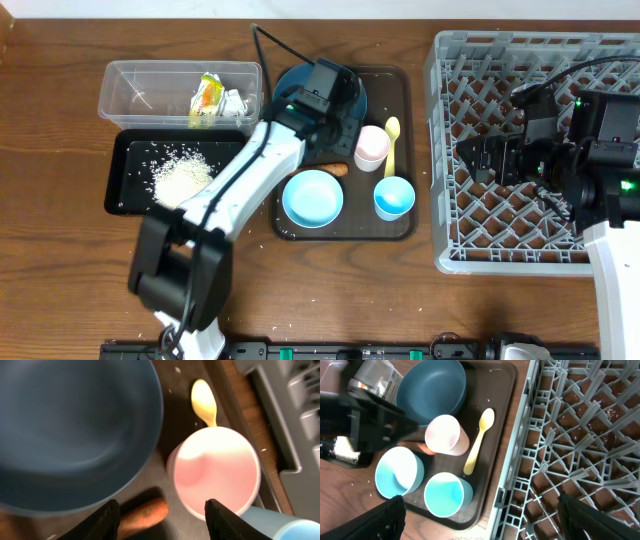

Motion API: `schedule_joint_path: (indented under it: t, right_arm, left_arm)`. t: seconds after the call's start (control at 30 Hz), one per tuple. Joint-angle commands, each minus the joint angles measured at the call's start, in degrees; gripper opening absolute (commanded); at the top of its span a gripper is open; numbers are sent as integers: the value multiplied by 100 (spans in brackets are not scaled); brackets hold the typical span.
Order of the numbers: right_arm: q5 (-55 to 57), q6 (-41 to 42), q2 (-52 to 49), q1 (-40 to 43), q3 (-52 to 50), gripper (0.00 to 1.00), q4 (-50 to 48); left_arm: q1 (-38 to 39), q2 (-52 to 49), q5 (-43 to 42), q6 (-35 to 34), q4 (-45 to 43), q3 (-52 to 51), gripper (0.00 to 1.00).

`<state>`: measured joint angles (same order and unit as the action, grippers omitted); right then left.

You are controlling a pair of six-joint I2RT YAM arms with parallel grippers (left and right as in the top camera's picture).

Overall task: Sort waste into correct bins and load items into the dishwasher rack
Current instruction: 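Grasp pink cup with left gripper and lift it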

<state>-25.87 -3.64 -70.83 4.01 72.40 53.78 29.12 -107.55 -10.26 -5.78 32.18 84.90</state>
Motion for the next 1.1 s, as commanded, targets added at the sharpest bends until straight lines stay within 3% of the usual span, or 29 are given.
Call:
schedule_joint_path:
  t: [0.0, 0.37, 0.63, 0.87, 0.93, 1.0, 1.07]
  right_arm:
    - [-9, -70, 31, 35, 87, 95, 7]
    - [-7, -72, 31, 35, 87, 95, 4]
    - [-2, -72, 31, 35, 87, 95, 44]
    - [39, -72, 31, 37, 87, 95, 46]
    - [42, -72, 31, 37, 87, 95, 44]
    - [39, -72, 31, 37, 87, 95, 44]
    - [39, -72, 31, 37, 87, 95, 44]
  left_arm:
    - [22, -308, -424, 85, -203, 55, 57]
    - [87, -529, -428, 85, -295, 55, 55]
    - [214, -702, -273, 79, -297, 55, 33]
    - [192, -686, -219, 79, -297, 59, 23]
    - [192, -678, -219, 79, -297, 59, 19]
    - [192, -645, -219, 79, -297, 66, 8]
    - [192, -577, -219, 76, -293, 79, 6]
